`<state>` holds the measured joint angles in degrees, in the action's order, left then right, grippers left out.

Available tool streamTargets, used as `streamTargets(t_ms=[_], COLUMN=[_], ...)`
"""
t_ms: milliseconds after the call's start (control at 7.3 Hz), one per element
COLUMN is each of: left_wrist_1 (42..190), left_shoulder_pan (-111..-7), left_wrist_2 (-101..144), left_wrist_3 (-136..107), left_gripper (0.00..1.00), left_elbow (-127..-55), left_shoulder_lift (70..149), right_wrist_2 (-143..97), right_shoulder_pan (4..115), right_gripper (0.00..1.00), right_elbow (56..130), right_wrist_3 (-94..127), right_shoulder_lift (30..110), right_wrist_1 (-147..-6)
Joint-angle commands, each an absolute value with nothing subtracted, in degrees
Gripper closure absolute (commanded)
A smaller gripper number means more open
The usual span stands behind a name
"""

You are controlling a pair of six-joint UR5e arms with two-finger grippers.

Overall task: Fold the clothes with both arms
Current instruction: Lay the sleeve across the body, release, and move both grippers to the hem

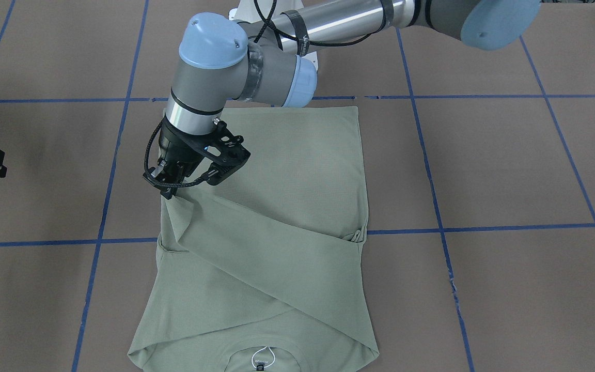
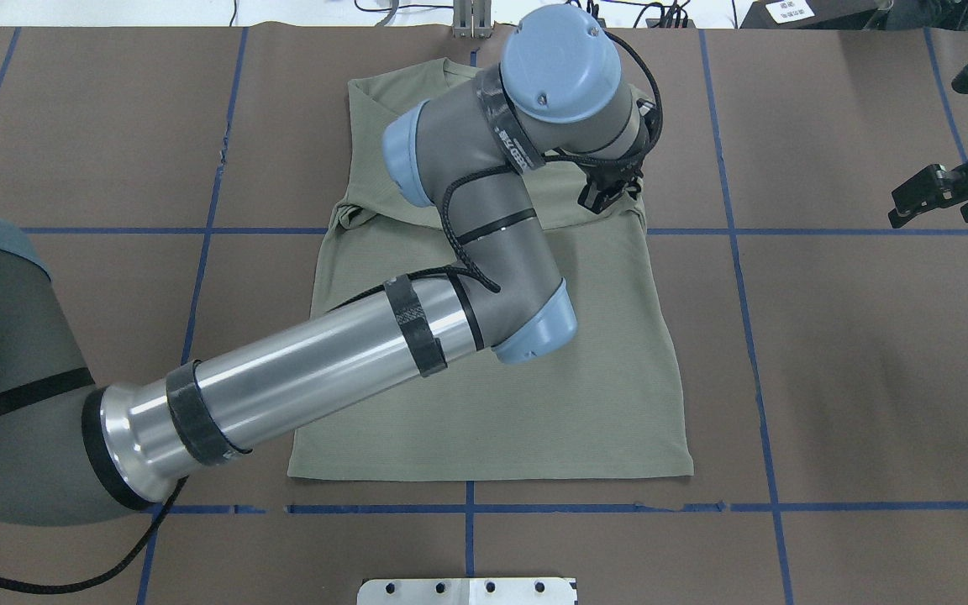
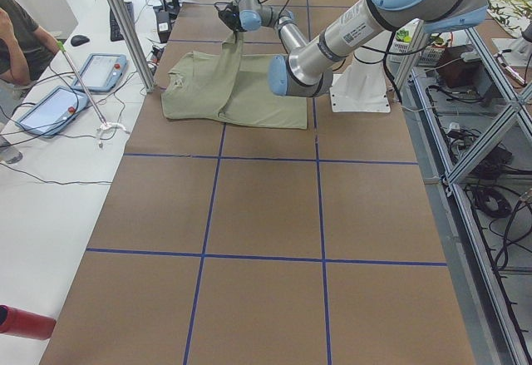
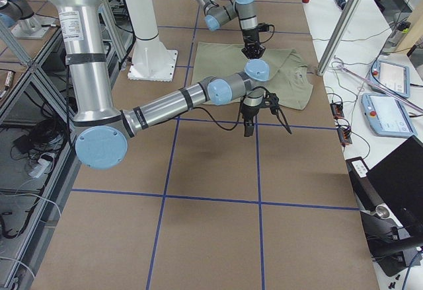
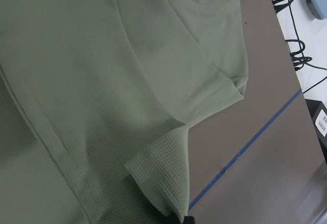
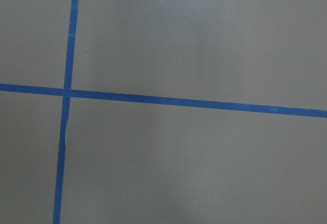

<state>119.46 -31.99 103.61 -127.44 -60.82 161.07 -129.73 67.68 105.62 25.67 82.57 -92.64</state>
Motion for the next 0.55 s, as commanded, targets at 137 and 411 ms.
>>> streamTargets(t_ms=[137, 411], left_wrist_1=[124.0, 124.1], left_shoulder_pan=[-26.8, -26.8], left_wrist_2=[95.3, 94.5], left_wrist_3=[-126.8, -122.5], left_gripper=[0.00, 0.00], left_elbow=[-57.2, -57.9], left_shoulder_lift=[162.0, 161.3], right_wrist_2=[-129.7, -131.0], right_shoulder_pan=[67.7, 67.6], right_gripper=[0.00, 0.00], right_elbow=[105.9, 105.9], right_wrist_3=[25.8, 25.8], right_shoulder_lift=[82.1, 81.8], right_wrist_1=[-92.6, -92.5])
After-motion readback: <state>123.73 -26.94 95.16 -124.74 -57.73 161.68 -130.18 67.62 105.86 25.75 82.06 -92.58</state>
